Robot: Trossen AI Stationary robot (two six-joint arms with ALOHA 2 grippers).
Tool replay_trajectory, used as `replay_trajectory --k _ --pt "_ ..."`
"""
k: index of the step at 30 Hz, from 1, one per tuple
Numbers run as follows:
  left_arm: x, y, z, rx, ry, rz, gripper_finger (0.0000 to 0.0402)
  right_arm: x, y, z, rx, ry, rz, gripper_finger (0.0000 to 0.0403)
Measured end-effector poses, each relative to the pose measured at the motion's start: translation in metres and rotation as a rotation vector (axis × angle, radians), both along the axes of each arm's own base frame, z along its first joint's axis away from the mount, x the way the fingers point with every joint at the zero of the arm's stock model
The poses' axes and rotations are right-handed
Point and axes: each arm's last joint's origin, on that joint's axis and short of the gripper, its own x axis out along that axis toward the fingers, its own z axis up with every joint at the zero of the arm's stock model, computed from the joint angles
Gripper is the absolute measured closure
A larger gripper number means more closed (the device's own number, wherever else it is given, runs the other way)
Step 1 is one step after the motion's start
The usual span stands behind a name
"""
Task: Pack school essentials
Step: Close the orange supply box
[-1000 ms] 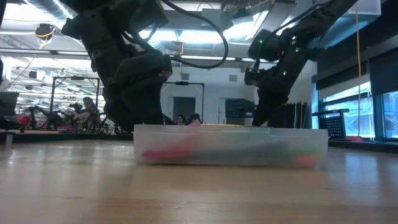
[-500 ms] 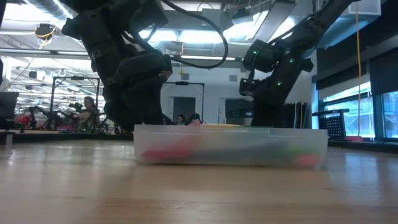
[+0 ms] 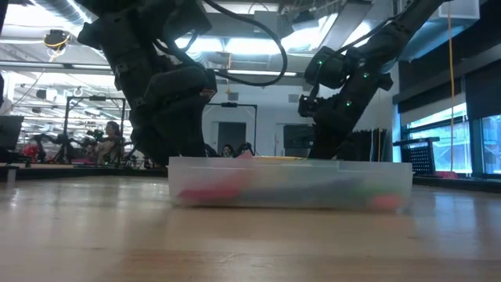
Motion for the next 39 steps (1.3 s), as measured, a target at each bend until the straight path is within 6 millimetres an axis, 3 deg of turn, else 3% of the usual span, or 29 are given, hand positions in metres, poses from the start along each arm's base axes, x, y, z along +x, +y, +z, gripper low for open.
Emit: replay_trajectory --k 5,10,33,39 --pt "0.000 0.000 0.000 0.000 0.000 0.000 0.0005 0.001 0.004 0.000 -0.029 0.004 0.049 0.0027" --pt "0.000 0.000 0.000 0.000 0.000 0.000 0.0005 0.005 0.009 -0.002 -0.079 0.020 0.076 0.0069" --pt "0.001 0.000 0.001 -0.001 -0.006 0.000 0.0005 0.007 0.014 -0.010 0.019 0.015 0.128 0.0377" --pt "0.001 0.000 0.001 0.000 -0.005 0.000 0.0005 0.007 0.014 -0.009 -0.007 0.016 0.169 0.0384"
